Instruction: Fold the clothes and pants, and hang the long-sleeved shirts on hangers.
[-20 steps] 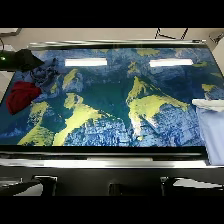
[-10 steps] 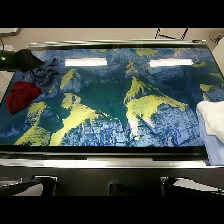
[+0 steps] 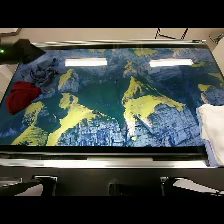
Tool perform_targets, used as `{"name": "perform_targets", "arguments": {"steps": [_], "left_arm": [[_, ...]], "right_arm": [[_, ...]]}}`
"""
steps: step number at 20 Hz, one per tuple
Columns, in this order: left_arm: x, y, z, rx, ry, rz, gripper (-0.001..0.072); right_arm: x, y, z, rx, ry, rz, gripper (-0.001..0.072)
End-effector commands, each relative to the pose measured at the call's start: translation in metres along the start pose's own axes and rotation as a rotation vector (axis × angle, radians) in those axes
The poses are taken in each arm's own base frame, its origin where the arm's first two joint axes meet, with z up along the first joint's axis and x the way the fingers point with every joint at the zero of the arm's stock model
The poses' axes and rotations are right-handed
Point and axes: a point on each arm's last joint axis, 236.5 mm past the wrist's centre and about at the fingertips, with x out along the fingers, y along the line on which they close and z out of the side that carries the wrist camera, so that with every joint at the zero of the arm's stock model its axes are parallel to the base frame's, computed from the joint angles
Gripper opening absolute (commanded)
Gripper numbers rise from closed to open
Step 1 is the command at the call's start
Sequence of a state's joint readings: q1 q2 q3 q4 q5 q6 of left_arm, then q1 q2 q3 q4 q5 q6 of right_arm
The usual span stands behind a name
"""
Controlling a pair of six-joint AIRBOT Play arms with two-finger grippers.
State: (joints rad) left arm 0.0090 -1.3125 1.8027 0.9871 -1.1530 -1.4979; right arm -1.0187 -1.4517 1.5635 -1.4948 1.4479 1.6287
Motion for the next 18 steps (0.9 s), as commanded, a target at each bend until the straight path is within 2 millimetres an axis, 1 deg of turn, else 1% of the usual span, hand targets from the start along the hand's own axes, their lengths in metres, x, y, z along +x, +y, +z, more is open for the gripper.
{"name": "perform_targets", "arguments": {"steps": [1,2,3,4,5,6,7,8,9,10,11,12,15,18], "left_arm": [[0.009,0.023,0.044,0.111,-0.189,0.208,0.0018],[0.020,0.050,0.032,0.112,-0.141,0.340,0.0019],[0.035,0.079,0.004,0.119,-0.024,0.466,0.0020],[0.049,0.098,-0.031,0.107,0.118,0.529,0.0046],[0.060,0.113,-0.076,0.061,0.291,0.556,0.0280],[0.064,0.122,-0.131,-0.002,0.510,0.568,0.0651],[0.062,0.127,-0.177,-0.014,0.703,0.560,0.0710],[0.061,0.126,-0.207,0.008,0.805,0.524,0.0709],[0.064,0.126,-0.216,0.021,0.786,0.511,0.0685],[0.069,0.124,-0.216,0.034,0.712,0.499,0.0579],[0.070,0.122,-0.215,0.044,0.655,0.489,0.0578],[0.069,0.121,-0.215,0.047,0.634,0.486,0.0580],[0.067,0.125,-0.215,0.064,0.638,0.492,0.0582],[0.068,0.124,-0.216,0.065,0.641,0.491,0.0582]], "right_arm": [[-0.112,0.137,0.079,-0.232,-0.453,0.280,0.0708],[-0.128,0.183,0.065,-0.317,-0.478,0.334,0.0706],[-0.131,0.230,0.034,-0.410,-0.437,0.385,0.0705],[-0.120,0.265,-0.004,-0.498,-0.350,0.407,0.0705],[-0.100,0.291,-0.050,-0.574,-0.216,0.412,0.0706],[-0.079,0.303,-0.093,-0.629,-0.072,0.397,0.0703],[-0.058,0.307,-0.135,-0.695,0.076,0.369,0.0695],[-0.042,0.304,-0.170,-0.752,0.190,0.336,0.0674],[-0.031,0.301,-0.191,-0.801,0.242,0.312,0.0674],[-0.021,0.295,-0.200,-0.834,0.256,0.267,0.0674],[-0.013,0.288,-0.201,-0.855,0.249,0.213,0.0676],[-0.008,0.283,-0.200,-0.873,0.241,0.173,0.0679],[-0.008,0.282,-0.201,-0.879,0.242,0.162,0.0678],[-0.008,0.282,-0.201,-0.879,0.243,0.162,0.0678]]}}
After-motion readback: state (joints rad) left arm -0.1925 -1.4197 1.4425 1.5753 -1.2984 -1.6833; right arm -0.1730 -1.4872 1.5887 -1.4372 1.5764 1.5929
